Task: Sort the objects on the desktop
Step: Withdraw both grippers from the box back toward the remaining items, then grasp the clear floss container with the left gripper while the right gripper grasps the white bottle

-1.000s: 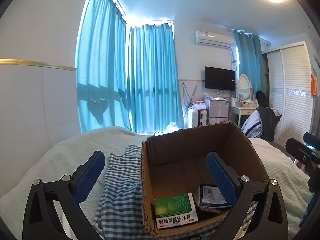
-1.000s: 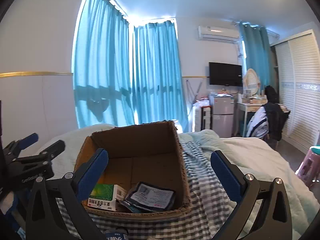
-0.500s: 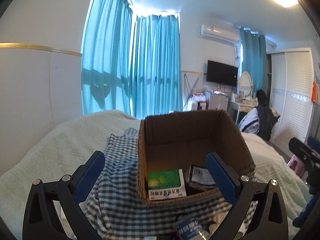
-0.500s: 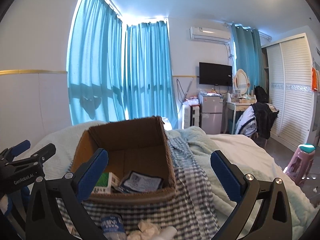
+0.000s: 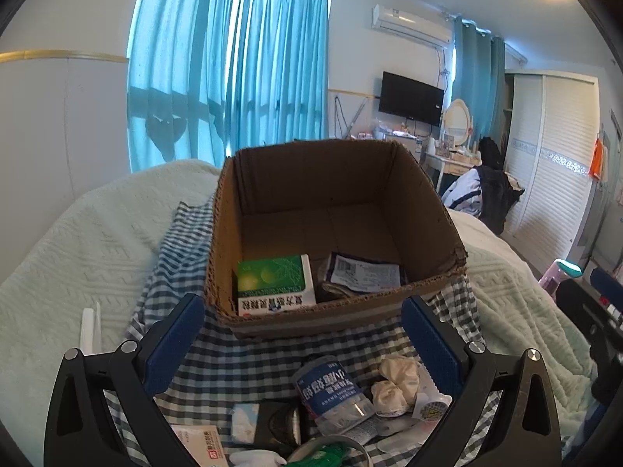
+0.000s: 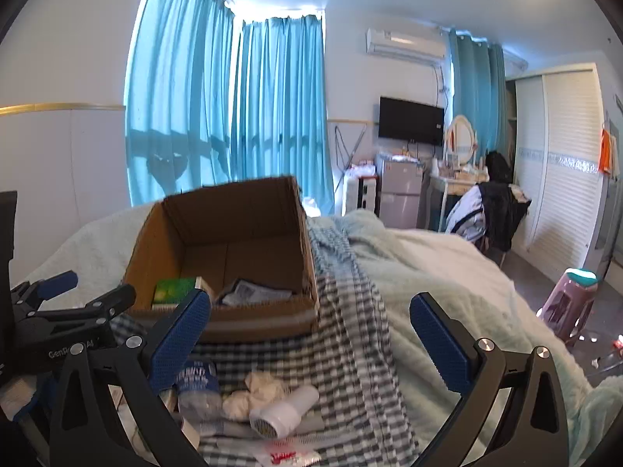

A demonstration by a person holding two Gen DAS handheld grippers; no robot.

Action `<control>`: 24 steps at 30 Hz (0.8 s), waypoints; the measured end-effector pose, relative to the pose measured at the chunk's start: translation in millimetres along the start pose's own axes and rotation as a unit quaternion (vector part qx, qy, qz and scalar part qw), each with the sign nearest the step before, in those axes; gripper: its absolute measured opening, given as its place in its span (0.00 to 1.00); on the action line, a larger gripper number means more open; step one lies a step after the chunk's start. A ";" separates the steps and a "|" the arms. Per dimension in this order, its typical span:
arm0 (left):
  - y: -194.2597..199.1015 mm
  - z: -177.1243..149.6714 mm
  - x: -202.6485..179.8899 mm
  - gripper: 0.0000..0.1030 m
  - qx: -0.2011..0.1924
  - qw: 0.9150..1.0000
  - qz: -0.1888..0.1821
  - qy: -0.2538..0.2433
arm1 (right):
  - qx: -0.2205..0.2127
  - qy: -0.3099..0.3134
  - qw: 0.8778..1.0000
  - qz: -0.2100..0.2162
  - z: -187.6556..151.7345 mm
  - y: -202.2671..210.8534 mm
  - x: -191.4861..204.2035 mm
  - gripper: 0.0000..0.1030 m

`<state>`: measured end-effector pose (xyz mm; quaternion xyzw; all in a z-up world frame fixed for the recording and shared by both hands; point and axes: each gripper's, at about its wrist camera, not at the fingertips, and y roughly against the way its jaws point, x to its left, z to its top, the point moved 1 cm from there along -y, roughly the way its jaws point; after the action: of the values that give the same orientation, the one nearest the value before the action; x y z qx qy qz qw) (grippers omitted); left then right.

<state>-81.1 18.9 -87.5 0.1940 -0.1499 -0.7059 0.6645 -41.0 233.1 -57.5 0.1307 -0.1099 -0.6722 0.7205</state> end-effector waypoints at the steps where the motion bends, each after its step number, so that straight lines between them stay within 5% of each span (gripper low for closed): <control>1: -3.3 -3.4 -1.9 1.00 0.006 1.000 0.000 0.001 | 0.006 -0.004 1.000 0.004 -4.2 -1.7 -1.3 1.00; 24: -94.9 -67.0 -21.9 1.00 0.140 0.989 -0.008 -0.037 | 0.176 0.010 0.982 0.065 -88.4 -69.5 7.6 0.94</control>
<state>-132.0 50.6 -189.3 0.2601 -0.2705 -0.6899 0.6190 -76.2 224.8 -164.2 0.2549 -0.2280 -0.5927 0.7292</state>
